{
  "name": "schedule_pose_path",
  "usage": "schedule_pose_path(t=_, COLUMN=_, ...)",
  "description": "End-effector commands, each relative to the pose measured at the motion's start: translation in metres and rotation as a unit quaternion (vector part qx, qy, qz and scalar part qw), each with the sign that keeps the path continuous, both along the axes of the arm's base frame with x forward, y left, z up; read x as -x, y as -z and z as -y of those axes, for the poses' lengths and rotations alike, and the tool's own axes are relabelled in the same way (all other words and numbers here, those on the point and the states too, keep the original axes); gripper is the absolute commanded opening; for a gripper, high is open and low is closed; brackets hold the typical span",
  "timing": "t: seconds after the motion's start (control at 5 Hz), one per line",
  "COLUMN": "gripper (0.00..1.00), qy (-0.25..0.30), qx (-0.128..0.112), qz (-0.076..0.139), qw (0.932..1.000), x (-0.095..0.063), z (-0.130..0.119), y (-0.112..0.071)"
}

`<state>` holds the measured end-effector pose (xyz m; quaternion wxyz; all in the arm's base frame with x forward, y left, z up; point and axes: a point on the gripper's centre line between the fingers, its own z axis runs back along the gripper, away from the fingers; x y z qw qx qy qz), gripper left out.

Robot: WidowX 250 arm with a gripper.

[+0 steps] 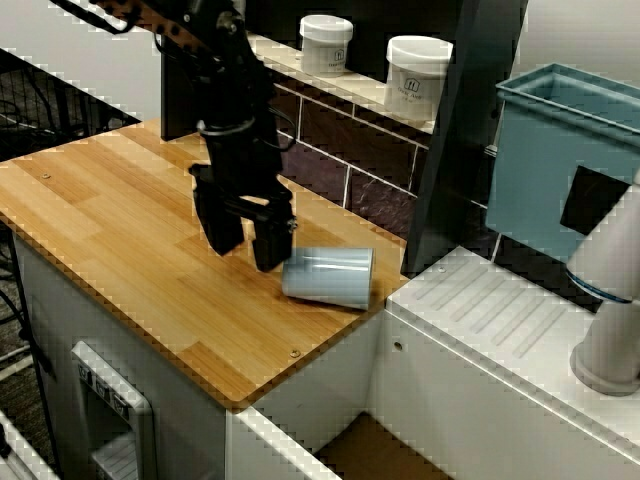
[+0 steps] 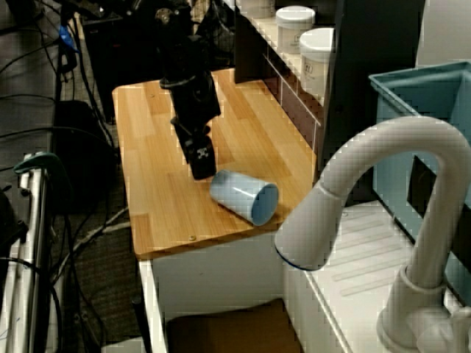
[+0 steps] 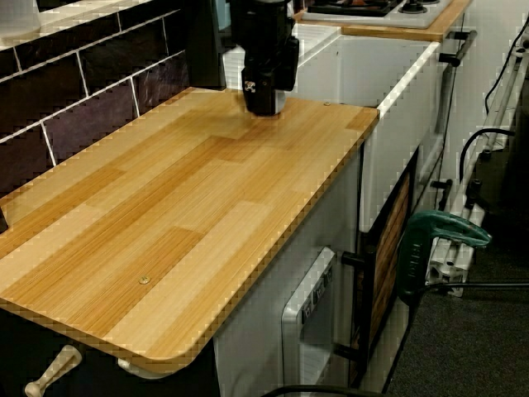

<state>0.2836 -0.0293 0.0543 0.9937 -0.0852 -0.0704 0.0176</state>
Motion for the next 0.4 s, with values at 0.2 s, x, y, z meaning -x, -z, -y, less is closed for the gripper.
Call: schedule_pose_path(t=0.2, gripper=1.0, qy=-0.011, qx=-0.025, qz=0.044, qw=0.9987, x=-0.005, z=-0.014, y=-0.041)
